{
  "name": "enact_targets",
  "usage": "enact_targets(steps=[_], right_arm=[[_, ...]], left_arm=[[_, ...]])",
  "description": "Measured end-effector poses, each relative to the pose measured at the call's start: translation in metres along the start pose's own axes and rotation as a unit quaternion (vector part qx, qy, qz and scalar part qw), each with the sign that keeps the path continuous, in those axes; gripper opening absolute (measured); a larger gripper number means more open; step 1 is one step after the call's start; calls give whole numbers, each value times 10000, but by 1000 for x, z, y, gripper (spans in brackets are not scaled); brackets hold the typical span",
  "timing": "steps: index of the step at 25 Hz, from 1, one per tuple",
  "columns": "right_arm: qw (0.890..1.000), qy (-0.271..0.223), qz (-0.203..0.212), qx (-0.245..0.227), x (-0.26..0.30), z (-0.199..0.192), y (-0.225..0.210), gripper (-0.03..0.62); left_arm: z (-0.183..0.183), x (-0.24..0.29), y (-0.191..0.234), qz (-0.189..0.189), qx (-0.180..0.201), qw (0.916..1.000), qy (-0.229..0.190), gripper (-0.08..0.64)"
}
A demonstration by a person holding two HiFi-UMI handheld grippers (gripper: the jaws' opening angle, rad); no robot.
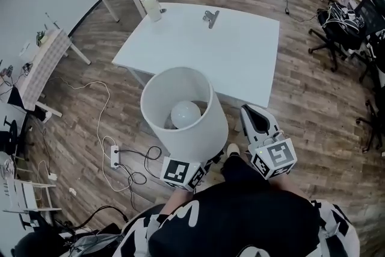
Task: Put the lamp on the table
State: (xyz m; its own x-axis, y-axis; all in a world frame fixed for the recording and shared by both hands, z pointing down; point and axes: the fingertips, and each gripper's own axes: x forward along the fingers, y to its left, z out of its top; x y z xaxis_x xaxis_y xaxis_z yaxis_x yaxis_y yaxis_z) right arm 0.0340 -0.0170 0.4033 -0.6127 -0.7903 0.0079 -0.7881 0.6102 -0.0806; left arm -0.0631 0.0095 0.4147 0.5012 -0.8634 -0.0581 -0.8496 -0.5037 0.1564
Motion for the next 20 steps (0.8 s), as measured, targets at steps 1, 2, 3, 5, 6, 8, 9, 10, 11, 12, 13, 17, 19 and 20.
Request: enact_targets(steps=[1, 2, 3, 5, 6, 8, 9, 10, 11, 12, 13, 17, 19, 20], right_arm=[[10000, -20, 10, -10, 7, 4, -7, 20], [10000, -40, 25, -22, 14, 8, -13, 20], [10000, -57, 48, -32, 21, 12, -19, 20], [9999, -66, 107, -18, 34, 15, -30, 20], [9999, -59, 135, -2, 40, 17, -35, 20], [9998, -48, 191, 14, 52, 19, -44, 20], [9997, -52, 222, 10, 59, 21, -48, 20], [9997, -63, 252, 3, 65, 22, -53, 20], [9996, -74, 280, -3, 71, 23, -58, 20], [9995, -78, 303, -5, 77, 23, -63, 20], [9995, -75, 318, -1, 82, 23, -67, 20], [9994, -24, 347, 21, 102, 24, -87, 20], [9993, -3, 374, 21, 112, 22, -96, 20], [9992, 4, 391, 18, 117, 22, -101, 20]], left_arm=[[3, 9, 3, -2, 25, 10000, -24, 103], [6, 18, 6, 6, 43, 10000, -48, 103], [9, 26, 8, 21, 60, 10000, -70, 103], [12, 40, 14, 57, 85, 9999, -94, 103], [14, 47, 17, 70, 89, 9999, -91, 103], [17, 61, 23, 97, 87, 9999, -88, 103], [17, 68, 27, 129, 86, 9998, -84, 103], [17, 74, 31, 170, 88, 9998, -79, 103], [17, 80, 35, 210, 98, 9997, -75, 103], [17, 86, 38, 240, 113, 9996, -72, 103], [16, 92, 40, 256, 126, 9996, -66, 103], [17, 117, 48, 242, 108, 9996, -46, 103], [17, 129, 53, 253, 90, 9996, -63, 103], [17, 135, 56, 263, 88, 9996, -74, 103]])
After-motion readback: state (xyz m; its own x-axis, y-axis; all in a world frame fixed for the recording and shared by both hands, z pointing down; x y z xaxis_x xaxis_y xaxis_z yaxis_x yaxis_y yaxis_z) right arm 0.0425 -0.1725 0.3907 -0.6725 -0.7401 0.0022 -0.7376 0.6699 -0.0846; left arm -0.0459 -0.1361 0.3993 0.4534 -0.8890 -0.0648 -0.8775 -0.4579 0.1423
